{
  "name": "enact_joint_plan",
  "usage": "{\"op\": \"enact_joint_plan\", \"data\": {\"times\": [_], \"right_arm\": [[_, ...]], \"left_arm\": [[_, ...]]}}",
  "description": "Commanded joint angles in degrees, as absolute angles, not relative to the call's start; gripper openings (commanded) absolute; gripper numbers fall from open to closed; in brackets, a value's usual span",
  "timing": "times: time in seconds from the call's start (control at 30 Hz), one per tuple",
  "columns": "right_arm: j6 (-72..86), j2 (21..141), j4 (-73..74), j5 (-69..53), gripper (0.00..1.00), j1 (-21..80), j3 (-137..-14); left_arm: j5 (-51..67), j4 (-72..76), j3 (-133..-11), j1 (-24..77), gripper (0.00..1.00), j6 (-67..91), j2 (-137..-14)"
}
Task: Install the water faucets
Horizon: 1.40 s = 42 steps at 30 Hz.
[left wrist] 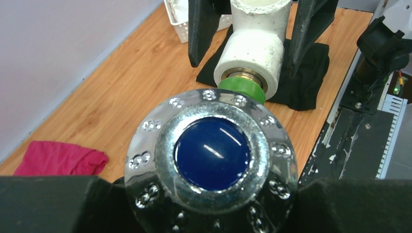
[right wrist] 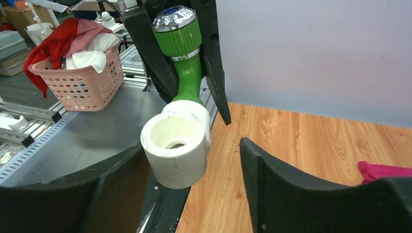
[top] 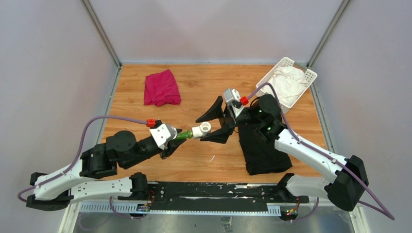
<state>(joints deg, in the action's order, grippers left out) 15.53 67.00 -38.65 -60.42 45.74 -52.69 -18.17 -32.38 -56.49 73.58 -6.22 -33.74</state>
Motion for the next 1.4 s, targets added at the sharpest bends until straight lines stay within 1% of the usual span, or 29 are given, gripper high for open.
{"op": "enact_joint_plan", "data": {"times": [0.0,0.07,0.13,0.27,0.33,0.4,0.63,0.87,1.07,1.2,1.37], "right_arm": [[16.5,67.2,-40.6,-61.6,0.66,46.9,-54.1],[16.5,67.2,-40.5,-61.7,0.62,47.1,-54.1],[16.6,67.4,-39.4,-62.1,0.55,47.1,-54.6],[16.2,68.1,-34.1,-62.9,0.21,47.1,-56.8],[16.2,68.6,-29.5,-62.9,0.08,47.1,-58.3],[15.7,69.0,-23.9,-63.1,0.00,47.1,-60.0],[20.5,69.9,-13.9,-65.8,0.00,46.7,-63.3],[31.0,76.1,-6.4,-75.8,0.00,43.8,-69.0],[45.6,85.4,-6.7,-81.1,0.00,40.6,-70.0],[50.8,90.7,-7.5,-85.0,0.00,40.6,-70.9],[60.7,94.3,-16.2,-85.2,0.00,40.6,-68.1]], "left_arm": [[-18.6,-28.3,-56.2,73.4,0.00,-6.2,-33.3],[-18.8,-28.3,-56.0,73.4,0.00,-6.2,-33.2],[-18.9,-28.2,-55.9,73.4,0.00,-6.2,-33.3],[-19.2,-27.6,-55.5,73.4,0.00,-7.0,-33.8],[-18.8,-26.8,-55.2,73.4,0.00,-8.3,-34.1],[-18.1,-26.5,-55.5,73.4,0.00,-10.1,-35.1],[-16.9,-27.7,-56.9,73.4,0.00,-20.9,-40.8],[-12.9,-26.5,-54.1,73.4,0.00,-38.3,-42.1],[-12.4,-25.6,-49.3,73.5,0.00,-53.6,-42.7],[-13.0,-23.4,-46.3,73.5,0.00,-61.1,-42.8],[-17.3,-21.0,-41.1,73.5,0.00,-72.5,-43.6]]}}
